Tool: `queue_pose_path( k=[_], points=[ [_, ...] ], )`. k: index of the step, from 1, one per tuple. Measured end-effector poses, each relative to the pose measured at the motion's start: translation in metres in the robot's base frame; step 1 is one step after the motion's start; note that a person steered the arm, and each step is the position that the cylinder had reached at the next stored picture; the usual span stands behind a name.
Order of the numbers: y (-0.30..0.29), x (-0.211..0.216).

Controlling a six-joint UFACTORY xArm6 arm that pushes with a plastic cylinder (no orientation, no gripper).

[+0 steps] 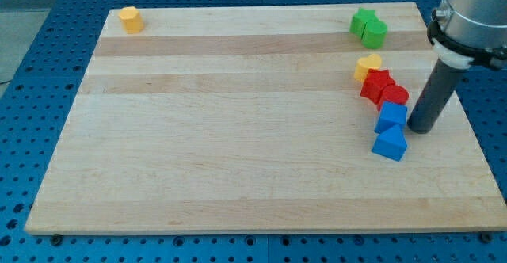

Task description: Push the blue cube slightly up

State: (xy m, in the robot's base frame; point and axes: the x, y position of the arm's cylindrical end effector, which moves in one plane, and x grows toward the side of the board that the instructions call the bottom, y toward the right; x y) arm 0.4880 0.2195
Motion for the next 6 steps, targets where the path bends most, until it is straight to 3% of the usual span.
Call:
queue_pose_path(
  k=[3, 4, 5, 6],
  points=[
    [-0.16, -0.022],
    [-0.17, -0.023],
    [-0.15, 0.004],
    [-0.097, -0.002]
  ],
)
